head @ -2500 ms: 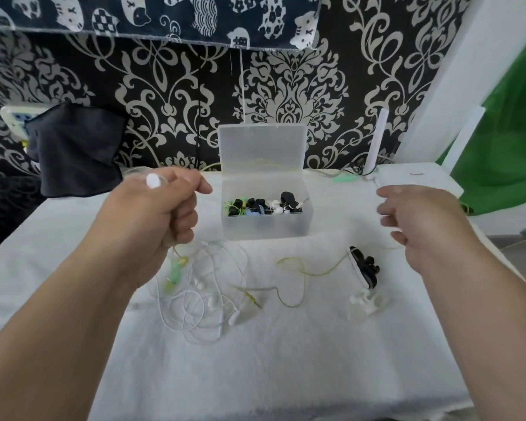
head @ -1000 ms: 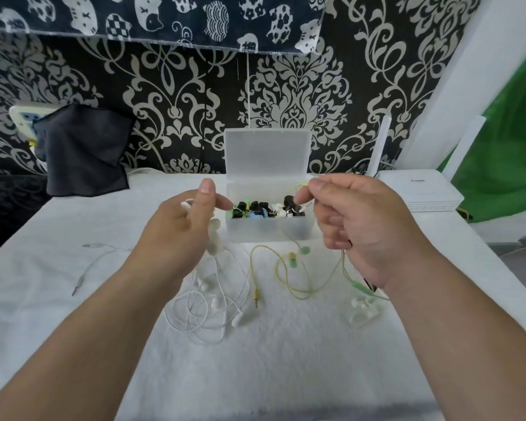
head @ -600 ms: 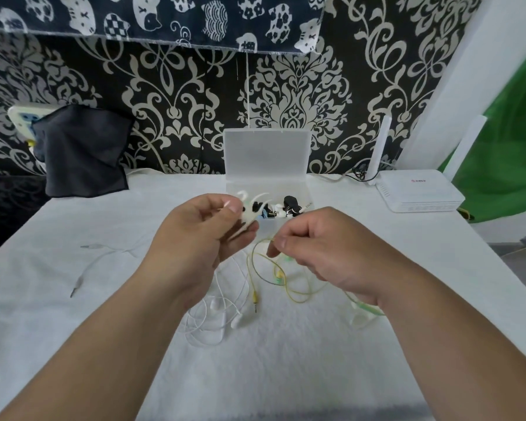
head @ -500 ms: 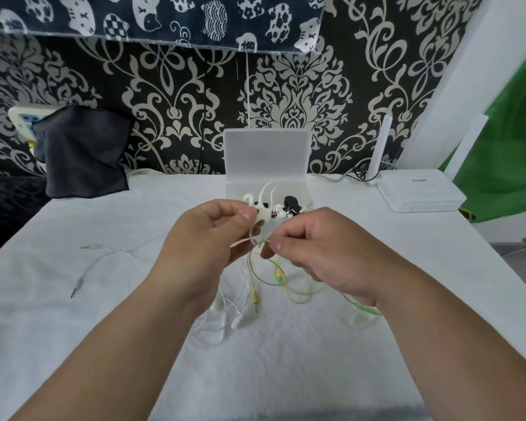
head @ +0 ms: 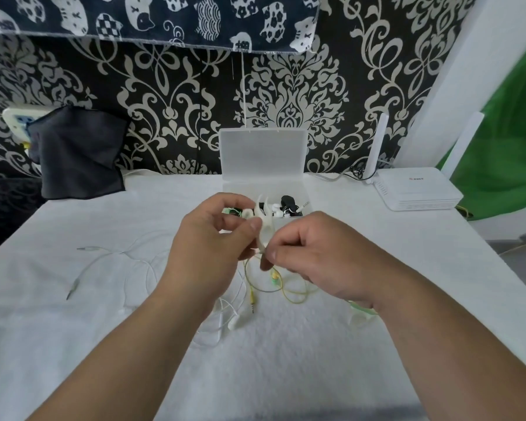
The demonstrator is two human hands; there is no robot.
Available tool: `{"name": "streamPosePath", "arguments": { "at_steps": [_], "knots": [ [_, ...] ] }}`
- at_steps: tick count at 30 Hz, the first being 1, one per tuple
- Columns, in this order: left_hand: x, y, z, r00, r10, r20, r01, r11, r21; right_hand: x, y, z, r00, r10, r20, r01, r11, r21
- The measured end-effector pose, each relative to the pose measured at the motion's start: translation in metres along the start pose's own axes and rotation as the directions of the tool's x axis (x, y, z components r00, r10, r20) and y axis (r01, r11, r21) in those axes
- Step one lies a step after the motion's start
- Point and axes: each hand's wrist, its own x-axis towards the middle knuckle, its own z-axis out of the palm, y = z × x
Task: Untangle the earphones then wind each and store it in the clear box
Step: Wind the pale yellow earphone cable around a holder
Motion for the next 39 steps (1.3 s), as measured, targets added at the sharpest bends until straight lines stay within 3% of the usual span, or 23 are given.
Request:
{"name": "streamPosePath", "arguments": {
  "at_steps": [3, 9, 17, 24, 26, 32, 39],
  "knots": [
    [-0.003, 0.001, 0.002, 0.996, 0.072, 0.05, -0.078, 0.989, 0.122, 0.004, 0.003, -0.002, 0.99, -0.003, -0.143, 0.009, 0.999, 0.044],
    [-0.006, 0.001, 0.003, 0.979, 0.087, 0.183, -0.101, 0.993, 0.065, 0.009, 0.008, -0.003, 0.944, 0.015, -0.329, 0.052, 0.979, 0.196],
    [-0.003, 0.001, -0.001, 0.969, 0.005, 0.245, 0.016, 0.996, -0.087, 0.011, 0.007, -0.01, 0.925, 0.061, -0.376, 0.138, 0.867, 0.479],
    [-0.004, 0.0, -0.005, 0.953, 0.026, 0.301, -0.012, 0.999, -0.048, 0.011, 0.008, -0.011, 0.895, 0.086, -0.437, 0.17, 0.841, 0.514],
    [-0.003, -0.001, -0.005, 0.943, 0.027, 0.332, -0.017, 0.999, -0.034, 0.01, 0.006, -0.015, 0.875, 0.138, -0.465, 0.193, 0.781, 0.595],
    [-0.003, 0.0, -0.009, 0.915, 0.006, 0.404, -0.001, 1.0, -0.013, 0.005, 0.006, -0.041, 0.841, 0.241, -0.485, 0.351, 0.439, 0.827],
    [-0.002, -0.002, -0.007, 0.94, -0.017, 0.342, 0.004, 0.999, 0.037, 0.003, 0.005, -0.04, 0.864, 0.186, -0.468, 0.374, 0.385, 0.844]
  ]
}}
